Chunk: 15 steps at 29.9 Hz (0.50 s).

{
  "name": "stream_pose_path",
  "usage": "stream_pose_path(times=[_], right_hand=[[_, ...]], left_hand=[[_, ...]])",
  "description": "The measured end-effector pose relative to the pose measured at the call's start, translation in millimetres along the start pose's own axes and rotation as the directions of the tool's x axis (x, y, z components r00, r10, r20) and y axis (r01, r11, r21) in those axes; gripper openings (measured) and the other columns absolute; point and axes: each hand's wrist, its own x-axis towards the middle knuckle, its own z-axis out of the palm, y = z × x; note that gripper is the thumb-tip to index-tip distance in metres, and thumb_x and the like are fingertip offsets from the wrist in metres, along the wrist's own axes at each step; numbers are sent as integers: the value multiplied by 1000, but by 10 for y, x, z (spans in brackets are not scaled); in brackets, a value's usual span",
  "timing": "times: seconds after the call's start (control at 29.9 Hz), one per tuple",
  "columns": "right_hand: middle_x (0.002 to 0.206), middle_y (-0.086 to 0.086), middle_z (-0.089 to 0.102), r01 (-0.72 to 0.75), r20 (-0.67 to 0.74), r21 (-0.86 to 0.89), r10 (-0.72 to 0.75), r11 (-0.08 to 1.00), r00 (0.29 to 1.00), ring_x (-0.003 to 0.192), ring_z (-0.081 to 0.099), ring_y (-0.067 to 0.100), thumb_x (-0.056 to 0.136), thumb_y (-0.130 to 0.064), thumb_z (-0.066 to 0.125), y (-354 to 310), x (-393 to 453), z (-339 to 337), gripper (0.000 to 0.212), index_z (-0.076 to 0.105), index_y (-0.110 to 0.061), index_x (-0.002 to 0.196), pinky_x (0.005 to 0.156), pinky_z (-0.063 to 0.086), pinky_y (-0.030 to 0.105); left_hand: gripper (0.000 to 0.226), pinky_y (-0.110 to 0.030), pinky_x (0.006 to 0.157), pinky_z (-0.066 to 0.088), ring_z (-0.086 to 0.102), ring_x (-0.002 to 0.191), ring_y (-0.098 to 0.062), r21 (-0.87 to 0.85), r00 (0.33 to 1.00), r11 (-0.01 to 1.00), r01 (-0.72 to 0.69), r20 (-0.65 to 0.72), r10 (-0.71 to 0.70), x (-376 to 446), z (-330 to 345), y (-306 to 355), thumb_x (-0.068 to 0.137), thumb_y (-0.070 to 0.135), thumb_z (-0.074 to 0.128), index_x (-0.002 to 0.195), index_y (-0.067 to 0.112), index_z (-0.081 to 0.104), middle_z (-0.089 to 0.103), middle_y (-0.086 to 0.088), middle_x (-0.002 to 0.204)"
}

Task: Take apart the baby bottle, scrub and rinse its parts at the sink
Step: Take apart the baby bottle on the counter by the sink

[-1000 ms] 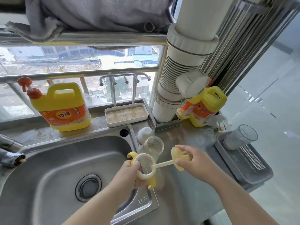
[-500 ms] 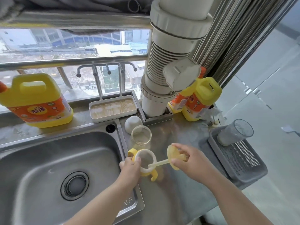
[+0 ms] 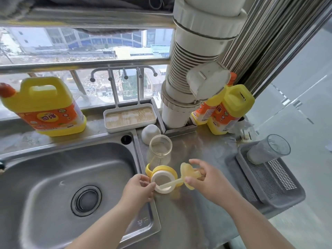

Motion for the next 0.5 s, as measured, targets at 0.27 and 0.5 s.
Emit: stream_pose_path(times=[0.27,0.5], right_hand=[[93,0,71,53,23,194,-58,980,998,84,69,15,68,-52,60,-163,-1,319,35,55,-53,102,83,56,41],[104,-8,66,109,182,127,-132,986,974,86,66,3,62,-52,73,-426,-109,576,57,51,-46,114,82,54,22]], left_hand=[[21,-2,72,37,56,87,2,366,832,747,-555,248,497,-349,-194,380,93,21,56,112,23,62,62,14,103],[8,-29,77,51,63,78,-16,387,812,714,-584,270,518,-478,-528,421,90,21,57,94,21,64,68,3,83]])
